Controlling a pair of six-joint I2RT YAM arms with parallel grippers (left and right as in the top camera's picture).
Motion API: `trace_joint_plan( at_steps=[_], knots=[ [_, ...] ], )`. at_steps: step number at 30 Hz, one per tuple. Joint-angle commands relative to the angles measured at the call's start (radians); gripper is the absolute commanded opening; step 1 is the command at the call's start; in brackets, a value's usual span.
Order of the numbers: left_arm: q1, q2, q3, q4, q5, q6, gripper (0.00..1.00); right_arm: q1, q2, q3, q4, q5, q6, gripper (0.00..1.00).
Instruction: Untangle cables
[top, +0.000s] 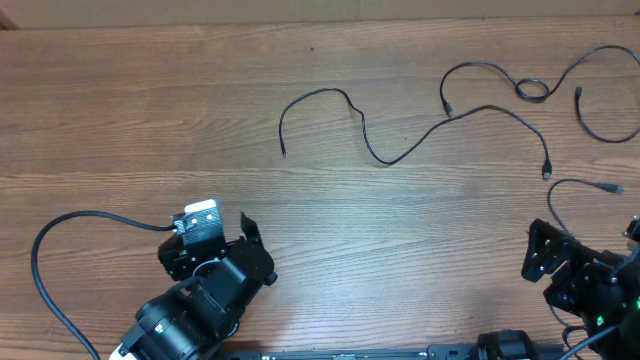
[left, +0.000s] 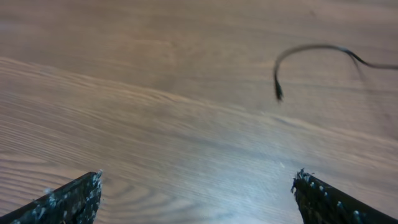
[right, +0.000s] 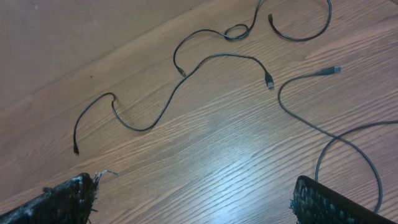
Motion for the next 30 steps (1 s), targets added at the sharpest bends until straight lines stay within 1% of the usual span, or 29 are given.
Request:
trace_joint_plan(
  at_steps=[1, 6, 11, 15, 21, 23, 27, 30],
  knots=[
    [-0.006, 0.0, -0.008, 0.003, 0.148, -0.021, 0.99, 0.001, 0.007, 0.007, 0.014, -0.006, 0.001, 1.0],
    [-0.006, 0.0, -0.008, 0.003, 0.261, -0.021, 1.0, 0.001, 0.007, 0.007, -0.042, -0.009, 0.001, 1.0],
    [-0.006, 0.0, -0.008, 0.003, 0.285, -0.021, 1.0, 0.001, 0.007, 0.007, -0.113, -0.009, 0.002, 1.0],
    [-0.006, 0.0, -0.008, 0.003, 0.285, -0.021, 1.0, 0.001, 0.007, 0.007, -0.097, -0.005, 0.005, 1.0],
    [-0.006, 0.0, -0.008, 0.003, 0.285, -0.021, 1.0, 0.001, 0.007, 0.007, 0.054, -0.004, 0.004, 1.0],
    [-0.006, 0.0, -0.008, 0.003, 0.285, -0.021, 1.0, 0.001, 0.007, 0.007, 0.14, -0.006, 0.005, 1.0],
    [-0.006, 0.0, -0.008, 0.003, 0.285, -0.021, 1.0, 0.001, 0.014, 0.007, 0.321, -0.103, 0.005, 1.0],
    [-0.006, 0.0, -0.008, 0.003, 0.285, -0.021, 1.0, 0.001, 0.036, 0.006, 0.383, -0.13, 0.0, 1.0]
  ],
)
